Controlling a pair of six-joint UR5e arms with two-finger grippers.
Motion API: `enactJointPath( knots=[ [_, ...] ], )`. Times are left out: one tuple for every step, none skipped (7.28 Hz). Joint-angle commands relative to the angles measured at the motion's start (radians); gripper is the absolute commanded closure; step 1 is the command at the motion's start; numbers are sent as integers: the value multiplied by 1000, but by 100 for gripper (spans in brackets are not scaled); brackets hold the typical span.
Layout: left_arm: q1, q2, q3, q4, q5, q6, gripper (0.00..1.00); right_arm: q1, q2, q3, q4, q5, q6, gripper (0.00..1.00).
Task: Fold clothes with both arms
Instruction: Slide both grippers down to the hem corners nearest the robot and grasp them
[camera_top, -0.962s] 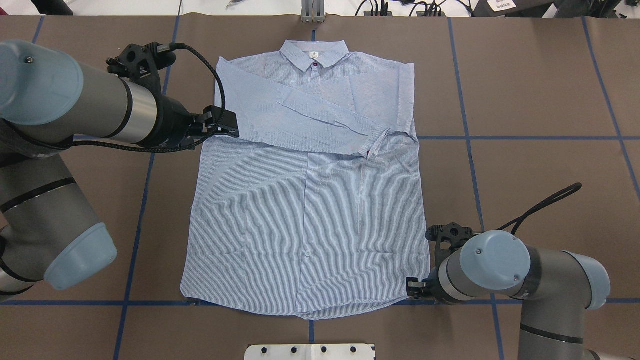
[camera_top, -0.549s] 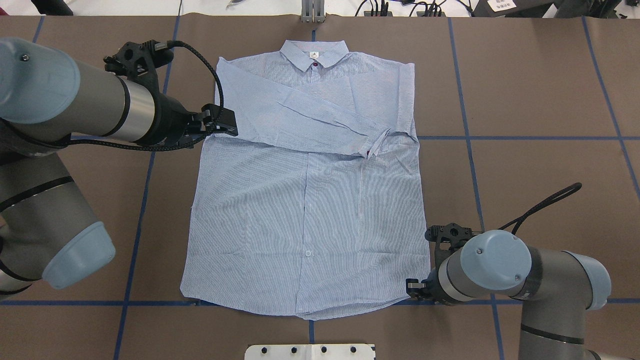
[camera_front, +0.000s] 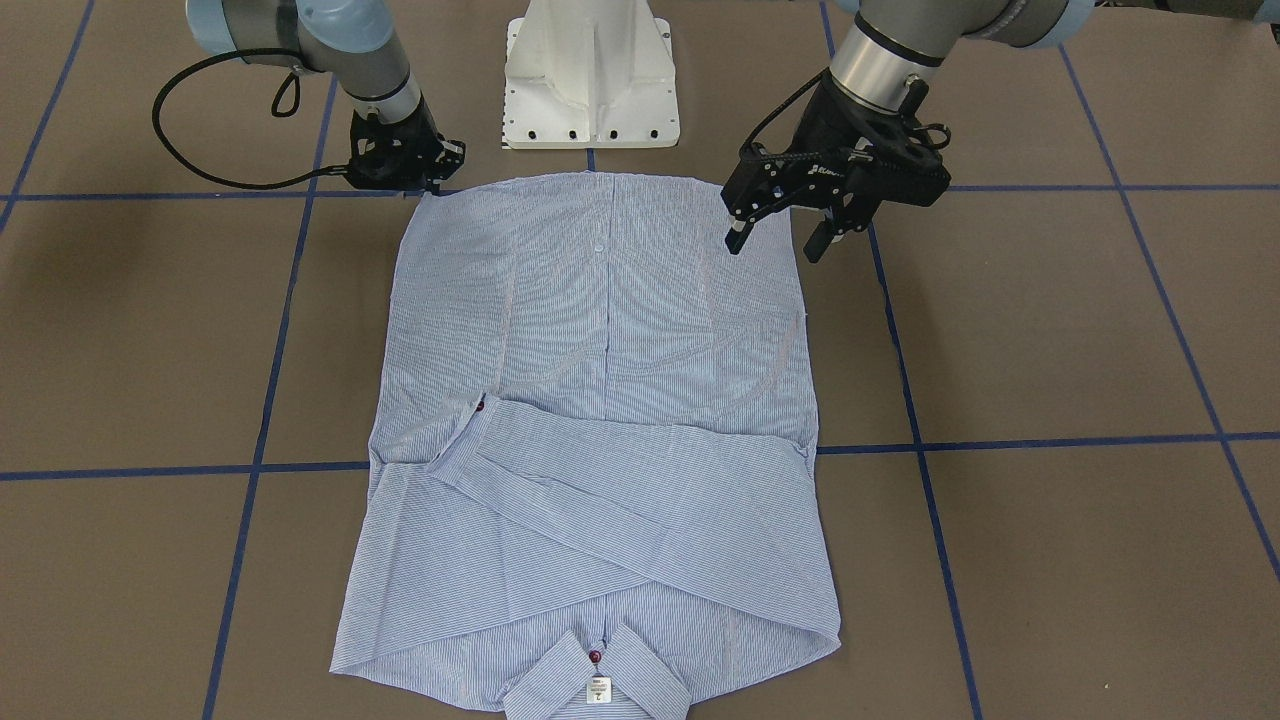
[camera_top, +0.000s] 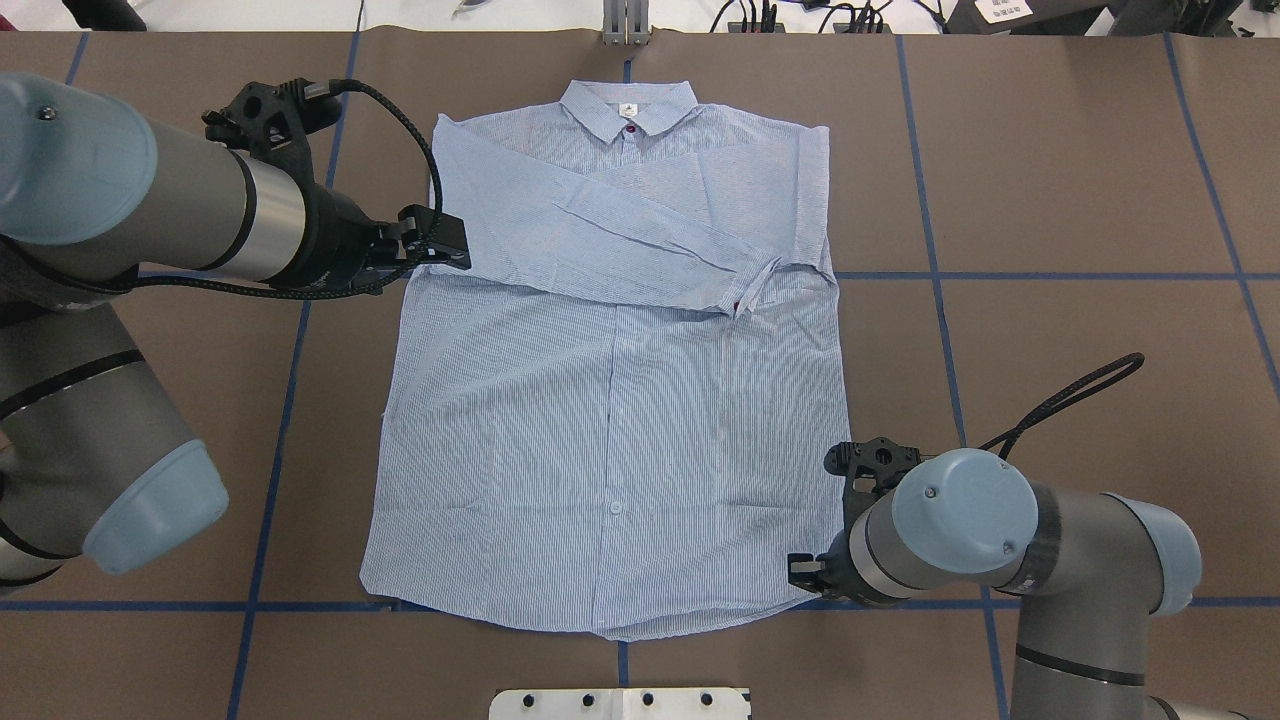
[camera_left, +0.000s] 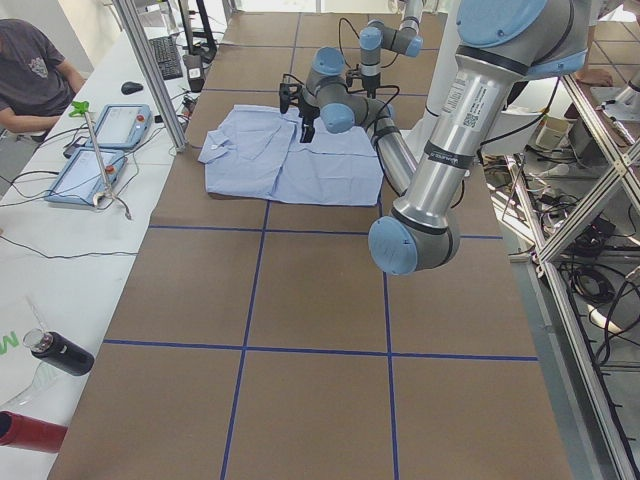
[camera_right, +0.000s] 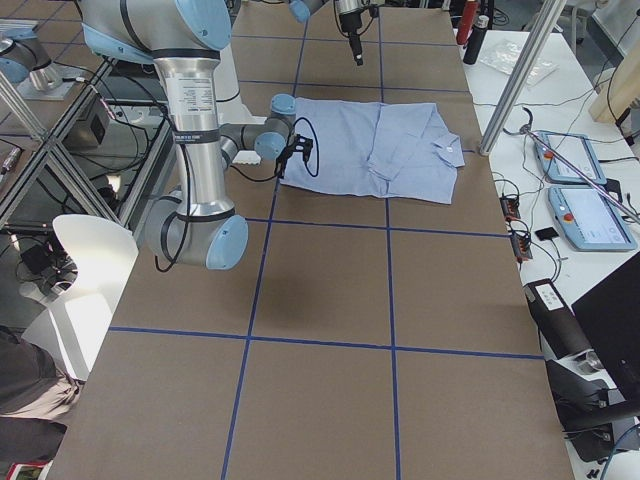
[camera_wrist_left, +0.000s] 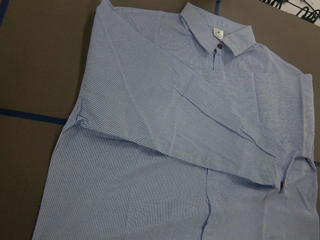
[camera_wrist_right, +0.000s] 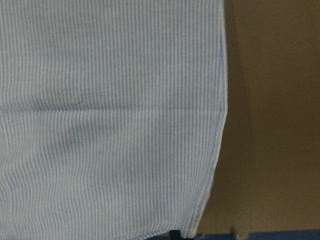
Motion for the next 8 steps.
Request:
enactJointPath(
  knots=[
    [0,1,3,0,0,1,3,9,2,4,-10,3,-1,100],
    [1,3,3,0,0,-4,1,12,2,4,-10,6,-1,100],
    [4,11,12,12,-2,-10,1,15,2,17,-10,6,-1,100],
    [14,55,0,53,-2,-25,1,16,-1,30,-10,5,-1,100],
    [33,92,2,52,0,-70,1,29,0,31,-9,8,-1,100],
    [100,136,5,51,11,-125,1,44,2,44,-9,17,-1,100],
    [186,162,9,48,59,-207,1,64,3,48,-9,40,-1,100],
    [275,169,11,49,114,-284,1,91,5,53,-9,58,-1,100]
  ],
)
